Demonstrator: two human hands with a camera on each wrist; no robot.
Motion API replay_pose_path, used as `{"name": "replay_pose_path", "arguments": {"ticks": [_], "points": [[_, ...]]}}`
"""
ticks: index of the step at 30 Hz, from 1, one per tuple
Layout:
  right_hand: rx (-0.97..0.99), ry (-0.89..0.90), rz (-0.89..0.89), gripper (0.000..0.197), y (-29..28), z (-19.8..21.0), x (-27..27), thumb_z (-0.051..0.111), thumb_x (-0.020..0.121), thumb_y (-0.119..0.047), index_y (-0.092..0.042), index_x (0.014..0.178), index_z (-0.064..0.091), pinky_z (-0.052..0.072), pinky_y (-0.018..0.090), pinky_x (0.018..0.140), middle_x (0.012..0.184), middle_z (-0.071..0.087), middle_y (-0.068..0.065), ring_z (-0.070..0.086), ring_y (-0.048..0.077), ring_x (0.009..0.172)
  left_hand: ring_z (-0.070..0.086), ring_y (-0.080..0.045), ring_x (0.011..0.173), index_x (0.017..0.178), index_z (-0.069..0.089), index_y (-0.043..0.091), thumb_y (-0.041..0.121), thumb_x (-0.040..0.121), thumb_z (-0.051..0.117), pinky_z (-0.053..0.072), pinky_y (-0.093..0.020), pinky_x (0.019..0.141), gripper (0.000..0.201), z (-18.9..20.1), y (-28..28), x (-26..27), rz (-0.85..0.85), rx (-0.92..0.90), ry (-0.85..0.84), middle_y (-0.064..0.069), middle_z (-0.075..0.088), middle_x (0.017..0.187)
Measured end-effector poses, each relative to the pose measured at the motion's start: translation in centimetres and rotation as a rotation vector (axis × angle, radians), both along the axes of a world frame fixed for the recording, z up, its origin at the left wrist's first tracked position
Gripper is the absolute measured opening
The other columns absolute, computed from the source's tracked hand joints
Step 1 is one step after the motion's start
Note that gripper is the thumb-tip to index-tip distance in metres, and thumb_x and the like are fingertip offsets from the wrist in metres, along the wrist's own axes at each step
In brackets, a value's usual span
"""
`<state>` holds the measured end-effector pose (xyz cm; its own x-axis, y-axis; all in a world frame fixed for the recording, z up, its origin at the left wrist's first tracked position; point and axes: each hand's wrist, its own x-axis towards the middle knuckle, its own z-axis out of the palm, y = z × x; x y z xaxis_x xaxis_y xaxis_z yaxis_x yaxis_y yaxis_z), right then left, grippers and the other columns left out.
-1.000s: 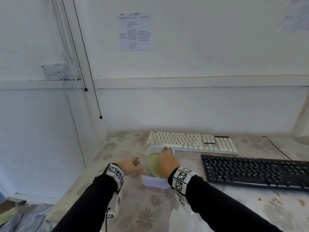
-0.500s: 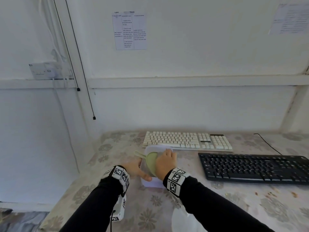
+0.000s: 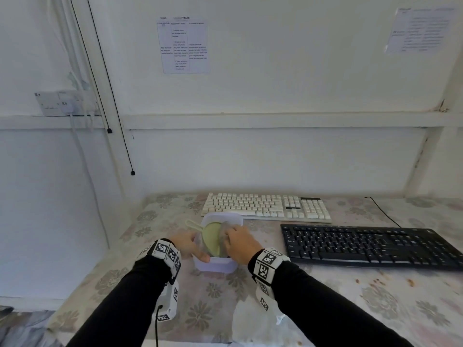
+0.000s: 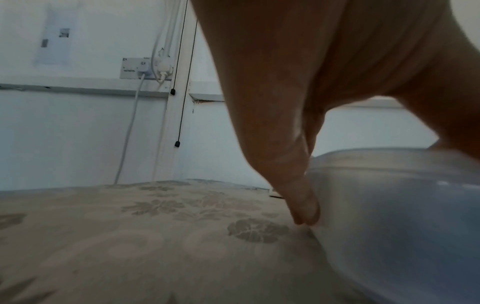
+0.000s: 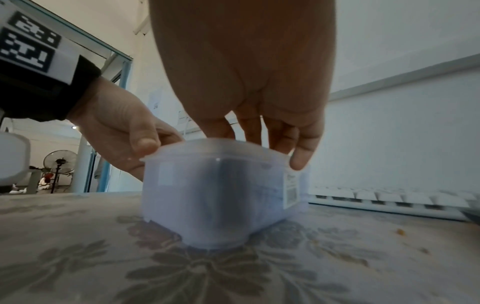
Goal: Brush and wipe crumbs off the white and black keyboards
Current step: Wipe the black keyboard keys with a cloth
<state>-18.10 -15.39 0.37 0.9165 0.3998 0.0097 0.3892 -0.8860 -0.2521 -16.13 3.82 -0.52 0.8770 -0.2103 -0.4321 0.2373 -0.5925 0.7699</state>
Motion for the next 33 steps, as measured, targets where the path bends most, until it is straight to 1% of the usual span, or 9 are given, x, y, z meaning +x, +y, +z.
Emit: {"name": "replay_pose_path", "arguments": {"ticks": [3, 7, 10, 12, 14, 17, 23, 30, 33], "points": [[0.185, 0.037, 0.037, 0.036, -2.4, 0.8, -0.4, 0.039, 0.097, -0.017, -0.004, 0.129, 0.048, 0.038, 0.033, 0.097, 0.132, 0.047, 0.014, 0.043, 0.028, 0.120, 0.053, -0.020, 0.089, 0.092, 0.052, 0.011, 0.036, 0.020, 0.094, 0.044, -0.031, 0.084, 0.087, 0.4, -0.4, 0.2, 0.102, 0.123, 0.025, -0.007, 0.053, 0.097], [0.281, 0.110, -0.009, 0.037, -7.6, 2.2, -0.5, 0.038, 0.097, -0.015, 0.000, 0.128, 0.050, 0.039, 0.030, 0.097, 0.131, 0.053, 0.015, 0.049, 0.027, 0.121, 0.055, -0.027, 0.099, 0.107, 0.058, 0.011, 0.017, 0.070, 0.081, 0.045, -0.031, 0.083, 0.045, 3.5, -3.7, -2.0, 0.164, 0.359, 0.100, -0.012, 0.052, 0.116], [0.303, 0.150, -0.115, 0.038, -12.8, 2.7, -0.4, 0.040, 0.097, -0.017, -0.003, 0.132, 0.047, 0.035, 0.027, 0.102, 0.137, 0.049, 0.012, 0.047, 0.023, 0.125, 0.051, -0.023, 0.089, 0.086, 0.056, 0.009, 0.013, 0.089, 0.056, 0.038, -0.023, 0.066, 0.005, 4.4, -6.5, -2.6, 0.379, 0.461, -0.022, -0.006, 0.047, 0.088], [0.298, 0.136, -0.185, 0.033, -16.6, 3.0, -0.3, 0.042, 0.097, -0.017, -0.002, 0.125, 0.053, 0.039, 0.027, 0.096, 0.129, 0.055, 0.014, 0.052, 0.025, 0.117, 0.049, -0.030, 0.114, 0.118, 0.053, 0.001, 0.021, 0.088, 0.057, 0.041, -0.028, 0.080, 0.036, 4.2, -8.5, -2.6, 0.612, 0.408, -0.120, -0.015, 0.049, 0.106], [0.289, 0.122, -0.245, 0.031, -20.5, 3.2, -0.2, 0.043, 0.097, -0.017, -0.002, 0.122, 0.054, 0.040, 0.027, 0.093, 0.125, 0.057, 0.015, 0.053, 0.026, 0.114, 0.022, -0.036, 0.139, 0.147, 0.015, 0.003, 0.035, 0.084, 0.066, 0.028, -0.039, 0.108, 0.087, 4.1, -11.4, -3.1, 0.793, 0.335, -0.180, -0.023, 0.023, 0.146], [0.294, 0.107, -0.338, 0.039, -26.5, 2.8, -0.3, 0.044, 0.097, -0.019, -0.004, 0.133, 0.044, 0.034, 0.027, 0.101, 0.137, 0.048, 0.013, 0.046, 0.026, 0.125, 0.006, -0.035, 0.142, 0.146, 0.015, 0.011, 0.023, 0.082, 0.068, 0.015, -0.045, 0.114, 0.084, 3.9, -16.2, -3.0, 0.770, 0.236, -0.372, -0.019, 0.003, 0.153], [0.226, 0.145, -0.453, 0.065, -37.3, 1.9, -1.5, 0.052, 0.093, -0.033, -0.006, 0.145, 0.023, 0.025, 0.029, 0.110, 0.151, 0.028, 0.010, 0.030, 0.023, 0.138, 0.030, -0.028, 0.138, 0.148, 0.022, 0.011, 0.014, 0.085, 0.063, 0.028, -0.032, 0.110, 0.075, 1.4, -24.0, -0.8, 0.286, 0.122, -0.370, -0.010, 0.022, 0.154], [0.098, 0.274, -0.548, 0.122, -45.8, 0.2, -1.6, 0.060, 0.063, -0.076, -0.006, 0.148, 0.008, 0.016, 0.032, 0.117, 0.157, 0.009, 0.010, 0.013, 0.023, 0.144, 0.036, -0.024, 0.135, 0.149, 0.022, 0.019, 0.066, 0.045, 0.084, 0.030, -0.037, 0.112, 0.130, -3.5, -26.4, 2.4, 0.059, 0.190, -0.126, -0.004, 0.034, 0.151], [0.076, 0.278, -0.563, 0.157, -48.7, -0.8, -1.3, 0.050, 0.026, -0.096, -0.007, 0.148, 0.010, 0.019, 0.034, 0.116, 0.155, 0.012, 0.010, 0.016, 0.024, 0.142, 0.033, -0.020, 0.138, 0.150, 0.016, 0.020, 0.072, 0.027, 0.084, 0.031, -0.042, 0.113, 0.150, -7.2, -25.4, 5.6, 0.027, 0.239, -0.105, -0.001, 0.030, 0.153]]}}
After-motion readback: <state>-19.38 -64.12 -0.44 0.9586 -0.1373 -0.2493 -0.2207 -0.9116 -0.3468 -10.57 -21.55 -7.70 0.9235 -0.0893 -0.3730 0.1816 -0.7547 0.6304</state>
